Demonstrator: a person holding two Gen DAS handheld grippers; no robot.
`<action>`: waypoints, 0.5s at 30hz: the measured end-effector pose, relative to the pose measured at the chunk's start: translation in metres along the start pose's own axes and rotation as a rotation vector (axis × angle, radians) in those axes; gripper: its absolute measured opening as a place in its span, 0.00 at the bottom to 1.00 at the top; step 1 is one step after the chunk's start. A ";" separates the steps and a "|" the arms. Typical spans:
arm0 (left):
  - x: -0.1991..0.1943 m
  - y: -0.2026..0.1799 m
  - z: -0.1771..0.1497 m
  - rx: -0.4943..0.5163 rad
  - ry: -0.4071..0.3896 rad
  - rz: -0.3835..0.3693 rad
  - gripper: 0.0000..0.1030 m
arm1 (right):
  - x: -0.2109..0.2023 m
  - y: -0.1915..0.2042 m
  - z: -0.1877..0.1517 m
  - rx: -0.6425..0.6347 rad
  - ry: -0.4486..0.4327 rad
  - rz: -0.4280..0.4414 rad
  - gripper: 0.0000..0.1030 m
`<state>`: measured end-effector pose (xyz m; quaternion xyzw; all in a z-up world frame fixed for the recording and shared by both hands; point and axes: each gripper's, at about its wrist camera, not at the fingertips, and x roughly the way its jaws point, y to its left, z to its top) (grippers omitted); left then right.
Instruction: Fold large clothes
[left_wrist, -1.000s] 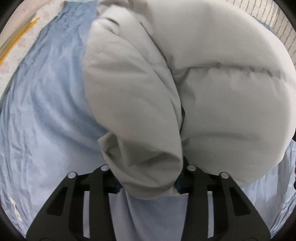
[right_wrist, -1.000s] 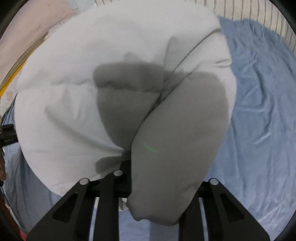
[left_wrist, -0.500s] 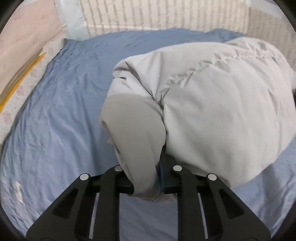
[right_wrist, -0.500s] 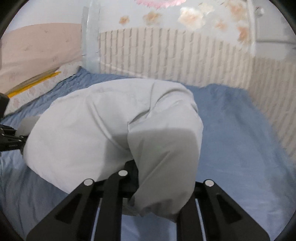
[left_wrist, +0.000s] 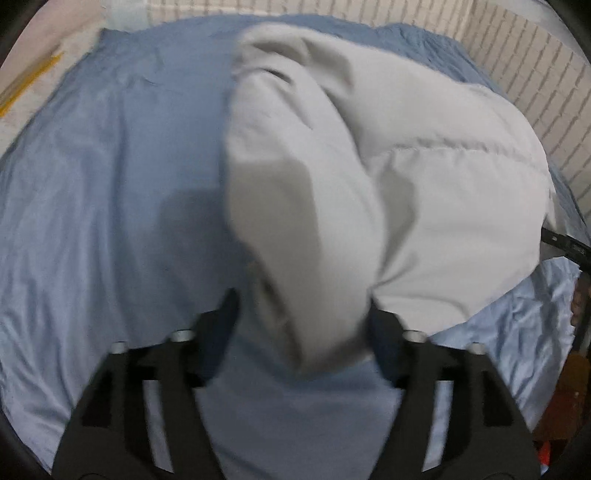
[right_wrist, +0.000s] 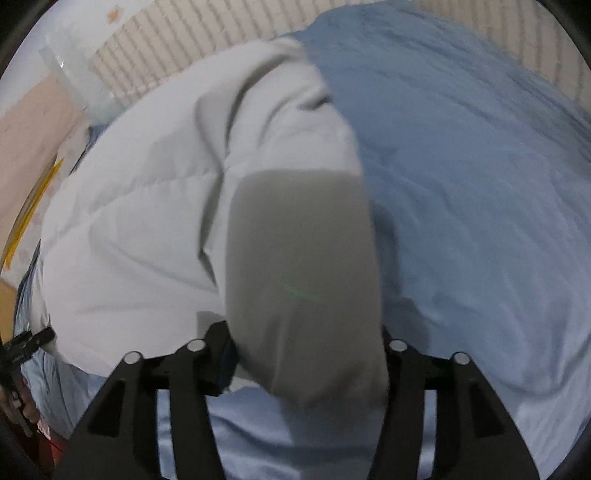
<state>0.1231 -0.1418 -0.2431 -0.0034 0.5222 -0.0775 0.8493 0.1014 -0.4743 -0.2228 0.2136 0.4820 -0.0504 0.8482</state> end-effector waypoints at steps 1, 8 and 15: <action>-0.005 0.004 -0.003 -0.004 -0.006 -0.001 0.79 | -0.002 0.003 0.000 -0.003 0.000 -0.002 0.59; -0.071 0.016 -0.021 0.024 -0.125 0.055 0.97 | -0.057 0.043 -0.018 -0.051 -0.157 -0.165 0.84; -0.151 0.013 -0.002 0.046 -0.242 0.117 0.97 | -0.115 0.117 -0.059 -0.108 -0.316 -0.159 0.96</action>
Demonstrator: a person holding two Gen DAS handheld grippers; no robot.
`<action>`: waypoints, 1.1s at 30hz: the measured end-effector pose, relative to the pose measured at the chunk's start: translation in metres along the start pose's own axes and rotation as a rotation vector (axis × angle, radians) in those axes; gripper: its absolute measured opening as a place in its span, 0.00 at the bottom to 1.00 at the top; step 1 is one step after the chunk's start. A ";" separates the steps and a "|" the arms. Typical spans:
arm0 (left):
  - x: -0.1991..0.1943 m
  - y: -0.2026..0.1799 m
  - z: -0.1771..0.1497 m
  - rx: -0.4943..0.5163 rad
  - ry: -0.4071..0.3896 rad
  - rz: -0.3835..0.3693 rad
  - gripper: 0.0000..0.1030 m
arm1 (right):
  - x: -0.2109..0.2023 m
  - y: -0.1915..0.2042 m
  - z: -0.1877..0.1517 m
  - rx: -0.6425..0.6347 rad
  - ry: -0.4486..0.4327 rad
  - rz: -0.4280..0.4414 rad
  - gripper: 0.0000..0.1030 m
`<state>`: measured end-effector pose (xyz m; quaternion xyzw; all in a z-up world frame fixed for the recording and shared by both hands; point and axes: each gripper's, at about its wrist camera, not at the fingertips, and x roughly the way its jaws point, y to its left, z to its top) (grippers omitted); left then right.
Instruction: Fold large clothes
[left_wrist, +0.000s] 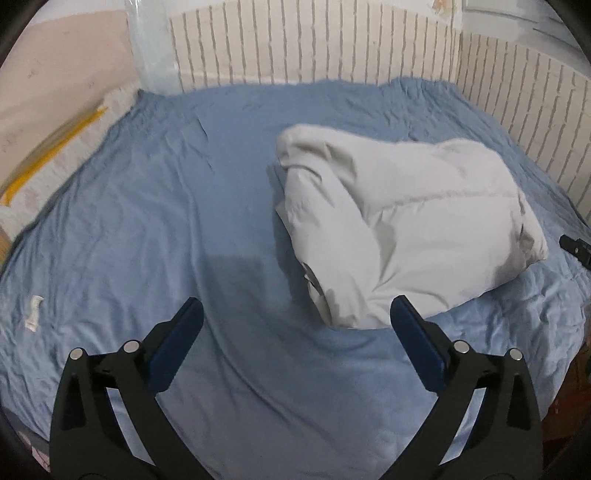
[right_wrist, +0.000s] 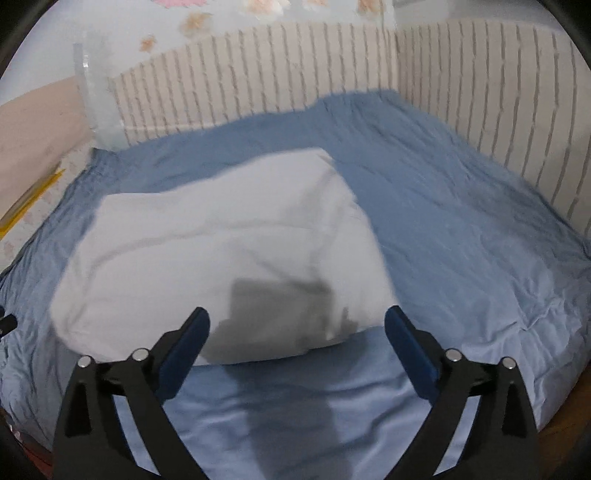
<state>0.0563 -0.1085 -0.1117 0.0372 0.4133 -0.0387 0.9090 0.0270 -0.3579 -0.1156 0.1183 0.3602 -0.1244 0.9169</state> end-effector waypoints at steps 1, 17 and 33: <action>-0.009 0.003 0.000 -0.009 -0.011 0.012 0.97 | -0.013 0.005 0.001 0.001 -0.010 -0.004 0.97; -0.086 0.017 -0.017 0.003 -0.154 0.138 0.97 | -0.113 0.120 -0.017 -0.026 -0.126 -0.062 0.98; -0.159 0.026 -0.007 -0.059 -0.274 0.154 0.97 | -0.176 0.147 0.004 -0.080 -0.213 -0.044 0.98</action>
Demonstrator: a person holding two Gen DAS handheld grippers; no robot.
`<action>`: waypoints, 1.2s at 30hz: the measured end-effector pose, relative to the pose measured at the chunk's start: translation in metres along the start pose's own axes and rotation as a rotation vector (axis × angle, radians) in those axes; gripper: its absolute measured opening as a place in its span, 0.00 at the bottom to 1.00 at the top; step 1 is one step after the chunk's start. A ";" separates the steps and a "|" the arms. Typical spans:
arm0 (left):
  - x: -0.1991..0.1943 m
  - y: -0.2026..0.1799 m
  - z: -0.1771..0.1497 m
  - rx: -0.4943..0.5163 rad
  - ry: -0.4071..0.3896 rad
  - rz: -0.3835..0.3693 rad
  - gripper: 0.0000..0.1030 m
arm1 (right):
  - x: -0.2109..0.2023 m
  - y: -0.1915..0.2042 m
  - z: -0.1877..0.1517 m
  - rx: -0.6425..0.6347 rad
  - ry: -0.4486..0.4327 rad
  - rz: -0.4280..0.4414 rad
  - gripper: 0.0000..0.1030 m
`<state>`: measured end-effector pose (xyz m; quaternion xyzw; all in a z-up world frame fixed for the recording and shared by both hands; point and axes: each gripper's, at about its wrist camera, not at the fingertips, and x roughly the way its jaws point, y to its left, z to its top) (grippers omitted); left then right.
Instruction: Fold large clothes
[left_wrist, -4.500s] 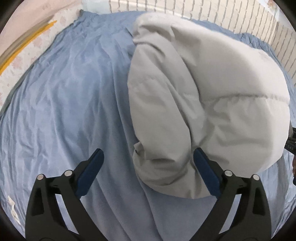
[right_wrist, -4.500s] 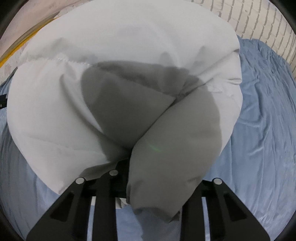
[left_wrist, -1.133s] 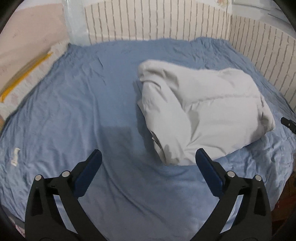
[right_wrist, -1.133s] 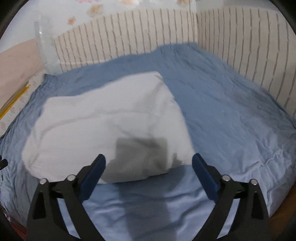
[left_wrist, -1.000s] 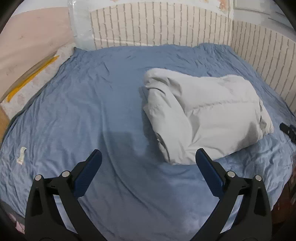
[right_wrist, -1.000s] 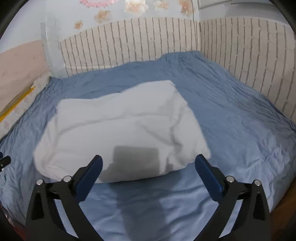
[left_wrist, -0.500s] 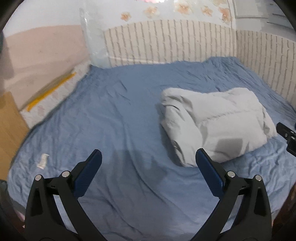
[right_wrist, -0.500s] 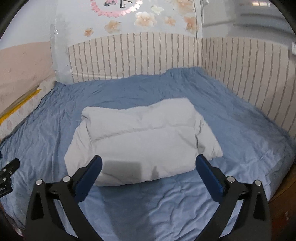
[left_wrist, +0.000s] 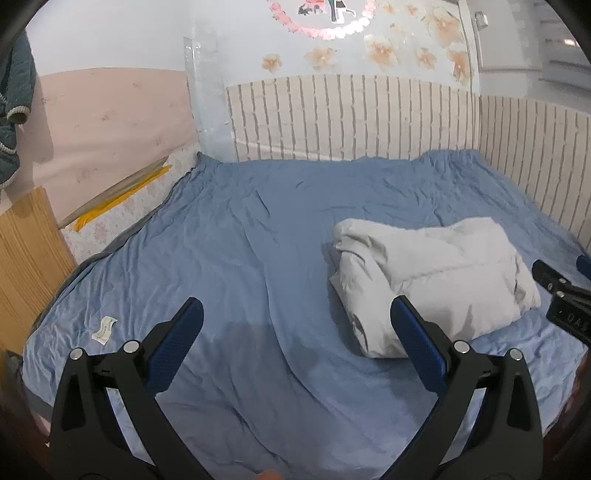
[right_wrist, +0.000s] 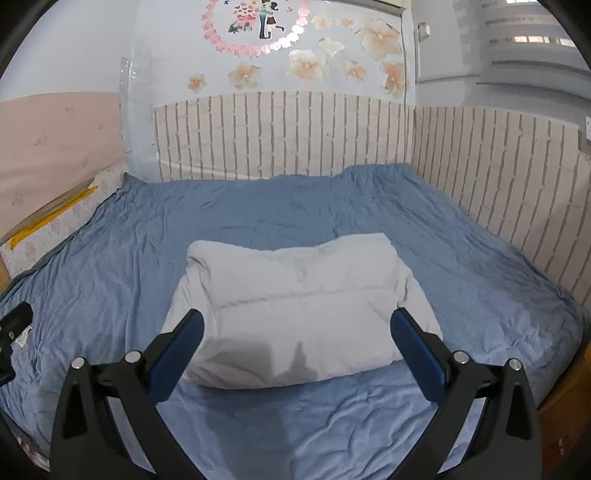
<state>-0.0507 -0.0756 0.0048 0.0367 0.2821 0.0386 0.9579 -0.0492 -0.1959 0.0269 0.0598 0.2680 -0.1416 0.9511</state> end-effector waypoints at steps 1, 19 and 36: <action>-0.002 0.000 0.001 -0.004 -0.004 0.002 0.97 | -0.002 0.000 0.001 -0.001 -0.003 0.002 0.98; -0.010 -0.001 0.004 -0.010 -0.025 0.004 0.97 | -0.023 0.001 0.008 -0.025 -0.039 -0.002 0.98; -0.017 -0.002 -0.001 -0.020 -0.045 0.014 0.97 | -0.028 -0.010 0.002 -0.003 -0.052 -0.010 0.98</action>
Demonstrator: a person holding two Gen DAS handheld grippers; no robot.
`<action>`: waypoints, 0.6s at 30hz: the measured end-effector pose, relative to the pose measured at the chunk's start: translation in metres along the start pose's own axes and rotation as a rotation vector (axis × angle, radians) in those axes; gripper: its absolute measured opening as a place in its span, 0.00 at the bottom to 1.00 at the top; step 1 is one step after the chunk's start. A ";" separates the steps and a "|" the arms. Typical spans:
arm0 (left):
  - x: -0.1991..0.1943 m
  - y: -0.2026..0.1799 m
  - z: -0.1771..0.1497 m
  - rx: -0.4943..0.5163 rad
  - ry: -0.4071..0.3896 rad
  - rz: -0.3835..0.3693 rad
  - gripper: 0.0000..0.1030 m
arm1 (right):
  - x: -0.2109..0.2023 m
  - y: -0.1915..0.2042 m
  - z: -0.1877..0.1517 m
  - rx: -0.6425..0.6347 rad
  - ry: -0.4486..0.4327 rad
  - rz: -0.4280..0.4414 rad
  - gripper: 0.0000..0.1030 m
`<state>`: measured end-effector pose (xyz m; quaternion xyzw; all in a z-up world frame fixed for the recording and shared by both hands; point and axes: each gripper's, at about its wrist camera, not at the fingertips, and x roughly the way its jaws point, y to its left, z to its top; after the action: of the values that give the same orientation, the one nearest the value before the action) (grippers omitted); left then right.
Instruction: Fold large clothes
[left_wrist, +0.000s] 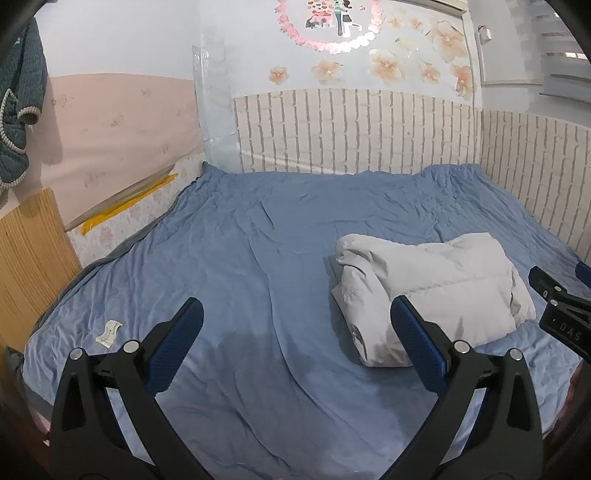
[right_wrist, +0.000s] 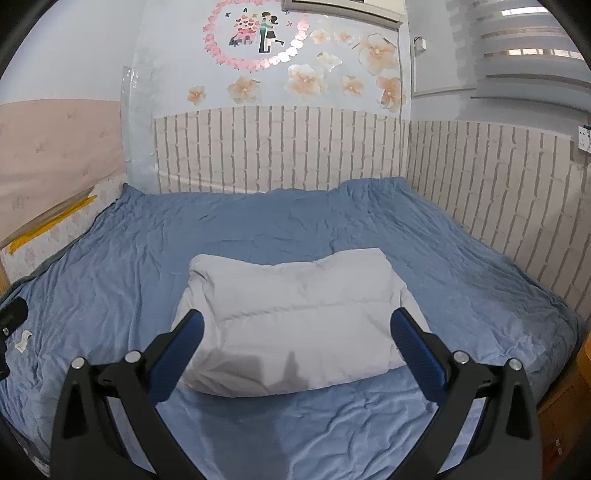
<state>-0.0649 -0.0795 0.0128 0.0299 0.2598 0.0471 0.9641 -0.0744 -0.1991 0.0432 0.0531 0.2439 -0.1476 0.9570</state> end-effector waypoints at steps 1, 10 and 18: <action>0.000 0.000 0.000 0.001 0.000 0.000 0.97 | 0.000 0.000 0.000 0.001 -0.001 0.001 0.98; 0.001 0.001 -0.001 -0.005 0.004 -0.001 0.97 | -0.002 0.000 -0.002 0.010 -0.003 0.000 0.98; 0.000 -0.001 -0.002 -0.001 0.004 0.006 0.97 | -0.002 -0.001 -0.002 0.010 -0.001 0.003 0.98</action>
<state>-0.0660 -0.0808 0.0110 0.0302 0.2613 0.0504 0.9635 -0.0778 -0.1993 0.0426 0.0582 0.2426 -0.1471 0.9571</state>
